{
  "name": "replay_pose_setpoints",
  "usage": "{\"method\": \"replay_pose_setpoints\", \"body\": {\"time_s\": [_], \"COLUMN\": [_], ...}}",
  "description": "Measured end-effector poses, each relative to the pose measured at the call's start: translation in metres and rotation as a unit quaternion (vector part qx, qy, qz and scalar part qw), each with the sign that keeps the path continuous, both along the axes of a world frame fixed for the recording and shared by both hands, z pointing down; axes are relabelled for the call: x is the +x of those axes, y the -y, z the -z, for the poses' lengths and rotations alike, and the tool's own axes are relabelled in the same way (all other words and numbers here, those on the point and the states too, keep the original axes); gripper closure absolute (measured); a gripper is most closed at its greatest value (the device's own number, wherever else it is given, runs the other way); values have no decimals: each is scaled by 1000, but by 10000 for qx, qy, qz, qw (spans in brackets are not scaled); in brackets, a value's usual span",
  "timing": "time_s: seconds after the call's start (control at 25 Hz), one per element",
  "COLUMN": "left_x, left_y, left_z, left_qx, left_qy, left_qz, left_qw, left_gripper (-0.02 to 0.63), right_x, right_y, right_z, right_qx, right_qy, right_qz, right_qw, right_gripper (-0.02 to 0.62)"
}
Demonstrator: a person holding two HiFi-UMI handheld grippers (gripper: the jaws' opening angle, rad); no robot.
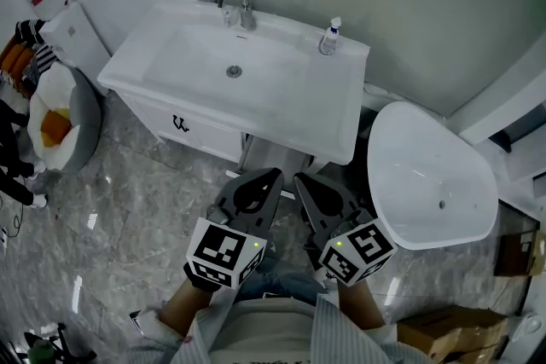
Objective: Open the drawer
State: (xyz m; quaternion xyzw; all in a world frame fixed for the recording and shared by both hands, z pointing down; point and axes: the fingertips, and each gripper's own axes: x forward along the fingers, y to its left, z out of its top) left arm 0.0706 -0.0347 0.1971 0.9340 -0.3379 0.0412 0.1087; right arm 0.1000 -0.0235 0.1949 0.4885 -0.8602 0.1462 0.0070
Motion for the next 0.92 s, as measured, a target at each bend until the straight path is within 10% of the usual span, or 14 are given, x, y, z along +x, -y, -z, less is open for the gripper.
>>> {"method": "replay_pose_setpoints", "body": {"time_s": [0.92], "left_x": [-7], "left_y": [4], "left_z": [-9], "left_qx": [-50], "left_qy": [99], "left_qz": [157], "left_qw": [9998], "left_gripper": [589], "right_x": [1], "right_y": [2], "right_z": [-18], "right_qx": [-224], "right_qy": [279], "right_qz": [26], "right_qw": [9994], "right_gripper": [588]}}
